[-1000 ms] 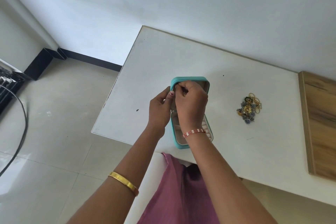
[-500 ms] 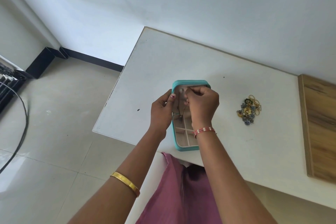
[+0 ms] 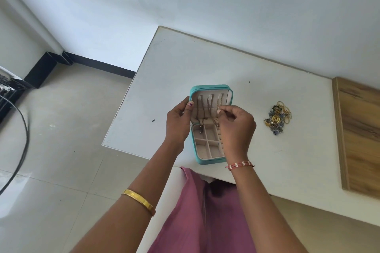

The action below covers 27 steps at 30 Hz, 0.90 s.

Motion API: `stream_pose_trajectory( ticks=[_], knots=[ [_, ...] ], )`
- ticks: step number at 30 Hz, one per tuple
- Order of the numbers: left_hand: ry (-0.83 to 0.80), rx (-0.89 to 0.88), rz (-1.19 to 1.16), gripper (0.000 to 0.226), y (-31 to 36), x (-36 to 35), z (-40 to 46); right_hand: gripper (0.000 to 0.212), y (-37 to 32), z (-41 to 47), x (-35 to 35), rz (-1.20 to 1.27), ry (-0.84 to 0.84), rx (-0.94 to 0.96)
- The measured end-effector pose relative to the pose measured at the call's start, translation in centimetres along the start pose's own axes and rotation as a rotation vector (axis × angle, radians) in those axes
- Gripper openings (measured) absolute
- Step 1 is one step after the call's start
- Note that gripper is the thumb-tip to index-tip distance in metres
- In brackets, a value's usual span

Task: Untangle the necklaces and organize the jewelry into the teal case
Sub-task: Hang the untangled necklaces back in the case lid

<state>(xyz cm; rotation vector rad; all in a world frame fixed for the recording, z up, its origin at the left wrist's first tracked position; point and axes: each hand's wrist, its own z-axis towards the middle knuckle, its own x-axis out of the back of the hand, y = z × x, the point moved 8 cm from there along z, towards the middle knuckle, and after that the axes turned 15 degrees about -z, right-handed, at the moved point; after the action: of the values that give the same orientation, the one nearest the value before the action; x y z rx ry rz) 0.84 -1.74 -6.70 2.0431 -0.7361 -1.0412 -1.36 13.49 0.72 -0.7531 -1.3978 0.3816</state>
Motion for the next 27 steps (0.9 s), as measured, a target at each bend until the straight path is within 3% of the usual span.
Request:
stream_pose_trajectory(
  ticks=[4, 9, 15, 17, 22, 24, 27],
  knots=[
    [0.006, 0.004, 0.01, 0.028, 0.1, 0.0, -0.1, 0.011, 0.2, -0.4, -0.4, -0.057, -0.067, 0.04],
    [-0.003, 0.002, 0.012, 0.027, 0.3, -0.1, -0.4, 0.018, -0.7, -1.7, -3.4, -0.419, -0.256, 0.251],
    [0.007, 0.004, 0.004, 0.028, 0.3, -0.2, -0.4, 0.01, -2.6, -2.8, -4.1, -0.698, -0.18, 0.459],
    [0.0, 0.002, 0.007, 0.028, 0.3, -0.2, -0.4, 0.016, -2.9, -2.9, -4.3, -0.741, -0.138, 0.48],
    [-0.007, -0.007, 0.007, 0.026, 0.4, -0.2, -0.4, 0.02, -2.8, -2.8, -4.9, -0.744, -0.153, 0.513],
    [-0.002, -0.003, 0.008, 0.026, 0.4, -0.2, -0.4, 0.009, -2.5, -2.7, -4.9, -0.678, -0.187, 0.47],
    [0.005, -0.001, 0.011, 0.028, 0.3, -0.1, -0.4, 0.016, -2.0, -2.2, -4.6, -0.556, -0.24, 0.362]
  ],
)
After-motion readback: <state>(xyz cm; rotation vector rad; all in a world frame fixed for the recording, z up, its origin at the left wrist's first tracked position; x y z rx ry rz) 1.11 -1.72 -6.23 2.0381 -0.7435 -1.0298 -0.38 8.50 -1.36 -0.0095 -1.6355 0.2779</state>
